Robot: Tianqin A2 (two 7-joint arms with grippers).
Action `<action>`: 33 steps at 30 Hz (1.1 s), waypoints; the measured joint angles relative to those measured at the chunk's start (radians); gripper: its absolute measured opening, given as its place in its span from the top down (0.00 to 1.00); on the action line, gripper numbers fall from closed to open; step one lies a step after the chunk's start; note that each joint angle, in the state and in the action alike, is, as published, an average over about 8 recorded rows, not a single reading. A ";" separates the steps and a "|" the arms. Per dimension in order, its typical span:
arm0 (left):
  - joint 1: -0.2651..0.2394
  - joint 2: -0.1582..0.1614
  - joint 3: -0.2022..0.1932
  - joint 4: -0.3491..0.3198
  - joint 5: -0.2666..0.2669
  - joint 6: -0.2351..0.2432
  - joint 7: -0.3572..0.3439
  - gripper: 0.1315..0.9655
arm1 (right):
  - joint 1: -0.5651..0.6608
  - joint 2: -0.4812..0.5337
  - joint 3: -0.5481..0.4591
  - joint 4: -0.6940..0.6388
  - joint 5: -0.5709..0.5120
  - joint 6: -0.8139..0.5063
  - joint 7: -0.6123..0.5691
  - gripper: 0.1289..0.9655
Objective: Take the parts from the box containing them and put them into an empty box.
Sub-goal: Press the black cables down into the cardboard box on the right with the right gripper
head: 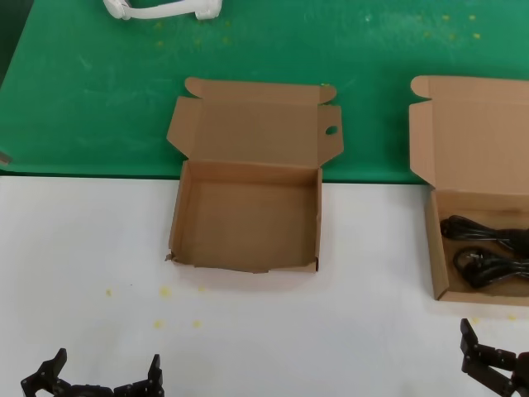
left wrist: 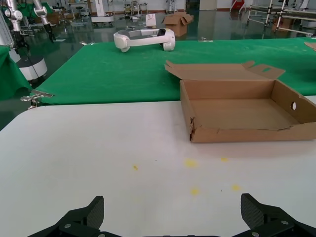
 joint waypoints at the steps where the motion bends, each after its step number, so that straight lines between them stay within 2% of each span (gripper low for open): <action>1: 0.000 0.000 0.000 0.000 0.000 0.000 0.000 0.00 | 0.000 0.000 0.000 0.000 0.000 0.000 0.000 0.00; 25: 0.000 0.000 0.000 0.000 0.000 0.000 0.000 0.00 | 0.000 0.003 -0.001 0.002 -0.002 0.003 -0.002 0.00; 33: 0.000 0.000 0.000 0.000 0.000 0.000 0.000 0.00 | -0.005 0.077 -0.060 0.038 0.023 0.077 -0.061 0.00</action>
